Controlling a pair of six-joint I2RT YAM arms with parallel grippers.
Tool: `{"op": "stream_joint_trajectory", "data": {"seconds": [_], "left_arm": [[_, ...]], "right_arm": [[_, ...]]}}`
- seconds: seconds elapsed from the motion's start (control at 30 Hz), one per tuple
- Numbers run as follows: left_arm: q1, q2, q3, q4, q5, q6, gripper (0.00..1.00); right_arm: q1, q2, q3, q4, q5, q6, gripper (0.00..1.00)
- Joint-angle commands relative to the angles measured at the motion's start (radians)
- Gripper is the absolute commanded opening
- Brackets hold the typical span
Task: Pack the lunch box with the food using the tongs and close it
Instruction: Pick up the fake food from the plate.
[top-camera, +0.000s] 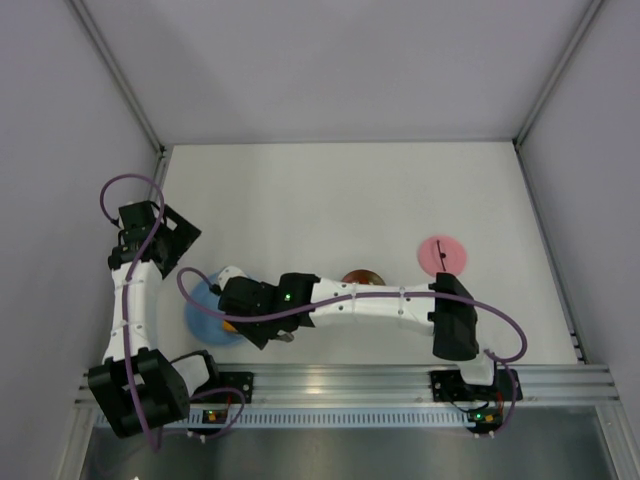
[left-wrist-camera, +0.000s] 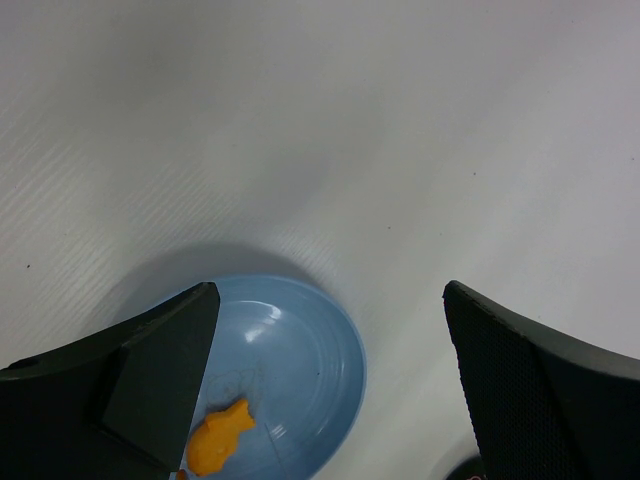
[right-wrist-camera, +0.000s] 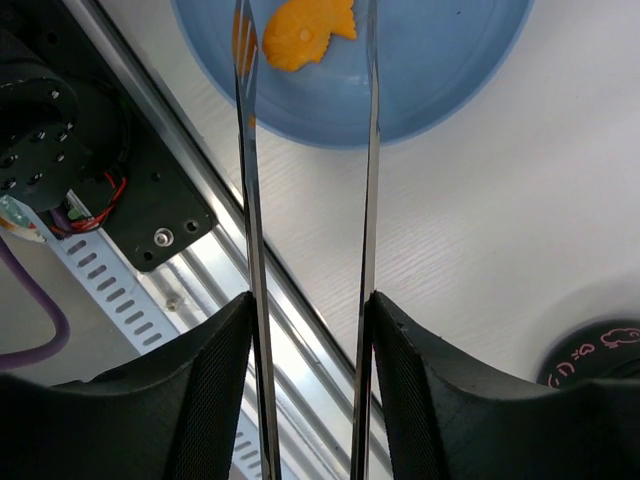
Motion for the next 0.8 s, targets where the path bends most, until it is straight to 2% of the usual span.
{"op": "stream_joint_trajectory", "data": {"seconds": [0.0, 0.4, 0.77], "left_arm": [[0.004, -0.012, -0.005, 0.047, 0.013, -0.007, 0.99], [0.006, -0.015, -0.005, 0.044, 0.010, -0.005, 0.99], [0.004, -0.016, -0.005, 0.044, 0.010, -0.004, 0.99]], "right_arm": [[0.011, 0.000, 0.053, -0.017, -0.001, -0.007, 0.49], [0.008, 0.003, 0.049, -0.009, -0.022, -0.004, 0.43], [0.008, 0.038, 0.069, -0.009, -0.034, -0.003, 0.42]]}}
